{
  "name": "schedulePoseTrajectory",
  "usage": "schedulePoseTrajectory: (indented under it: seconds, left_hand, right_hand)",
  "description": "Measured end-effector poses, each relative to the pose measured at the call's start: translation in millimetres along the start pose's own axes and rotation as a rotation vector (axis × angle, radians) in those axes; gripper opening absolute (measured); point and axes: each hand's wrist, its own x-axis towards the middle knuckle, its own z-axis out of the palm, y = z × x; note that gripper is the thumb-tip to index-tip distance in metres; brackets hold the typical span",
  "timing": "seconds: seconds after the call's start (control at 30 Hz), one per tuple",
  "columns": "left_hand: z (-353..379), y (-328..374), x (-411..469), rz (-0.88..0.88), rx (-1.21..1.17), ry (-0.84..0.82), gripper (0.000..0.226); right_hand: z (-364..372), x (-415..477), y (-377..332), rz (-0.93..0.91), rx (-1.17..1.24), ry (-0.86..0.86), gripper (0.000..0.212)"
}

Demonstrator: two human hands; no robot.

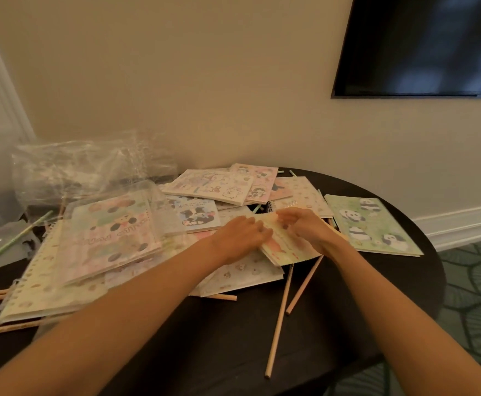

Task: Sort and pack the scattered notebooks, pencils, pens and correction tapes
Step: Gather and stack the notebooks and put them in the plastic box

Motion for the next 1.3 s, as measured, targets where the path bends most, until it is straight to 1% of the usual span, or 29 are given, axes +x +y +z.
schedulePoseTrajectory:
  seconds: [0.07, 0.13, 0.2, 0.23, 0.3, 0.33, 0.43, 0.47, 0.53, 0.6, 0.67, 0.7, 0.77, 0.83, 0.9, 0.93, 0.97, 1.03, 1.1, 1.2, 1.3]
  left_hand:
    - [-11, -7, -1, -0.034, 0.01, 0.127, 0.046]
    - [-31, -14, -7, -0.049, 0.009, 0.328, 0.044]
    - [-46, -23, -13, -0.029, 0.014, 0.522, 0.041]
    - [-52, -27, -18, -0.027, 0.009, 0.571, 0.04]
    - [-60, -35, -32, -0.047, 0.004, 0.625, 0.036]
    - [-62, -38, -40, -0.067, 0.011, 0.641, 0.037]
    - [-58, -50, -66, -0.162, 0.003, 0.646, 0.045]
    - [-55, -55, -74, -0.203, -0.025, 0.648, 0.047]
    - [-51, -63, -90, -0.341, -0.124, 0.581, 0.053]
    - [-41, -72, -104, -0.523, -0.241, 0.412, 0.06]
    - [-29, -82, -121, -0.692, -0.427, 0.168, 0.066]
    - [-24, -85, -131, -0.739, -0.511, 0.034, 0.069]
    - [-17, -89, -150, -0.729, -0.65, -0.152, 0.077]
    - [-9, -85, -172, -0.685, -0.746, -0.293, 0.088]
    - [-2, -77, -190, -0.642, -0.695, -0.44, 0.099]
    - [1, -75, -194, -0.623, -0.635, -0.471, 0.1]
    - [4, -73, -199, -0.613, -0.579, -0.463, 0.097]
    - [8, -74, -207, -0.616, -0.516, -0.379, 0.081]
    - [10, -73, -212, -0.632, -0.466, -0.318, 0.067]
    - [7, -72, -213, -0.732, -0.547, -0.19, 0.05]
    - [-6, -79, -205, -0.801, -0.563, -0.045, 0.015]
  right_hand:
    - [-8, 0, 1, -0.03, 0.0, 0.108, 0.051]
    - [-17, 0, 2, -0.043, -0.052, 0.235, 0.045]
    - [-25, 1, 0, 0.023, -0.055, 0.317, 0.048]
    - [-28, 1, -2, 0.071, -0.066, 0.331, 0.051]
    - [-35, -2, -9, 0.152, -0.104, 0.28, 0.054]
    - [-37, -5, -13, 0.171, -0.052, 0.237, 0.054]
    - [-40, -15, -21, 0.168, 0.382, 0.069, 0.044]
    - [-40, -19, -22, 0.146, 0.475, 0.014, 0.04]
    - [-32, -26, -29, 0.084, 0.581, -0.068, 0.025]
    - [-18, -32, -40, 0.04, 0.669, -0.07, 0.012]
    - [-2, -36, -51, 0.017, 0.776, -0.023, 0.017]
    - [6, -37, -55, 0.01, 0.822, -0.009, 0.021]
    - [20, -42, -57, 0.015, 0.889, -0.02, 0.032]
    - [31, -44, -54, 0.048, 0.938, -0.087, 0.041]
    - [40, -49, -54, 0.086, 0.975, -0.206, 0.045]
    - [43, -53, -55, 0.097, 0.98, -0.263, 0.044]
    - [48, -56, -57, 0.099, 0.967, -0.316, 0.042]
    - [55, -63, -59, 0.089, 0.896, -0.405, 0.039]
    - [58, -70, -60, 0.079, 0.836, -0.455, 0.036]
    - [55, -77, -62, 0.087, 0.853, -0.454, 0.034]
    - [49, -83, -63, 0.105, 0.809, -0.408, 0.033]
